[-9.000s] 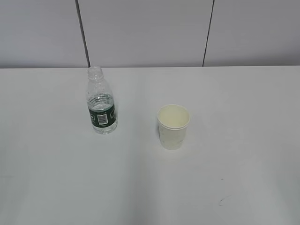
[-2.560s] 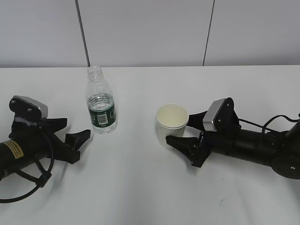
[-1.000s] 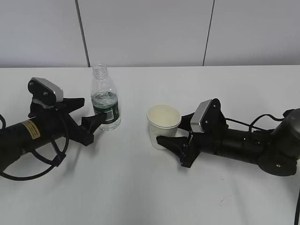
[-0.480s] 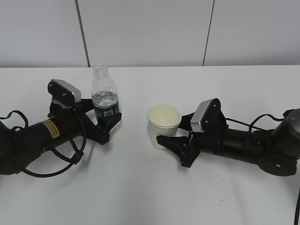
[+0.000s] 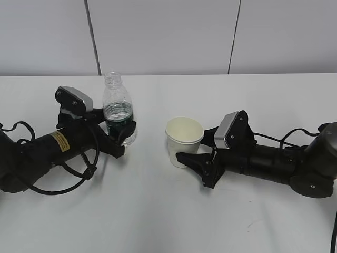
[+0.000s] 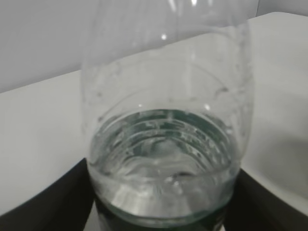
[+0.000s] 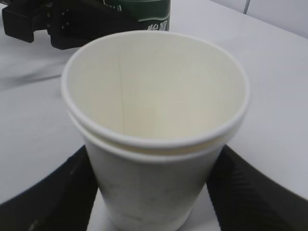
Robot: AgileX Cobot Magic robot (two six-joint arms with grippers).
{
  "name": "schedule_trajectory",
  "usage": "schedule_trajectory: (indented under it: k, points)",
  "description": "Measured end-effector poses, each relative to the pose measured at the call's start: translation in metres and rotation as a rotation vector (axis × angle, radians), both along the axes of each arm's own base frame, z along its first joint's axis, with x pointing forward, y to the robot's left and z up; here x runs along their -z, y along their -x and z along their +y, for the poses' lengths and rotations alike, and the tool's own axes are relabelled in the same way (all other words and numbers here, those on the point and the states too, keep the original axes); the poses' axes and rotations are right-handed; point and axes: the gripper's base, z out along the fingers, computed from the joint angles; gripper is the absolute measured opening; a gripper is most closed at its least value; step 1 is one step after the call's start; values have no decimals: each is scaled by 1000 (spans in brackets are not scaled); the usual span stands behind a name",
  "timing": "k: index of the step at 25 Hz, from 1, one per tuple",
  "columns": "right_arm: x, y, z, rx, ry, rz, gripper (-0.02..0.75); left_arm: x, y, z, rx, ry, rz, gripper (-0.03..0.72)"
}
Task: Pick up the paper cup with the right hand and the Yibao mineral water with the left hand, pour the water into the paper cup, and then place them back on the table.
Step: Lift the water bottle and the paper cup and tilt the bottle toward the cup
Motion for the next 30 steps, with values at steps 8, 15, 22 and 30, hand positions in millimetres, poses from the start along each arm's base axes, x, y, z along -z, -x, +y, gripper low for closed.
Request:
schedule_trajectory:
  k: [8,15,22,30]
  points:
    - [-1,0,0,-3,-11,-7,500,0,2,-4,28,-5,-1,417]
    - [-2,-1,0,7,-19,-10,500,1,4,-6,55,-11,-2,415]
    - [-2,1,1,-13,-14,-11,500,0,4,-7,73,-49,-39,415]
    - [-3,7,8,-148,-11,15,500,-28,2,-5,90,-279,-176,407]
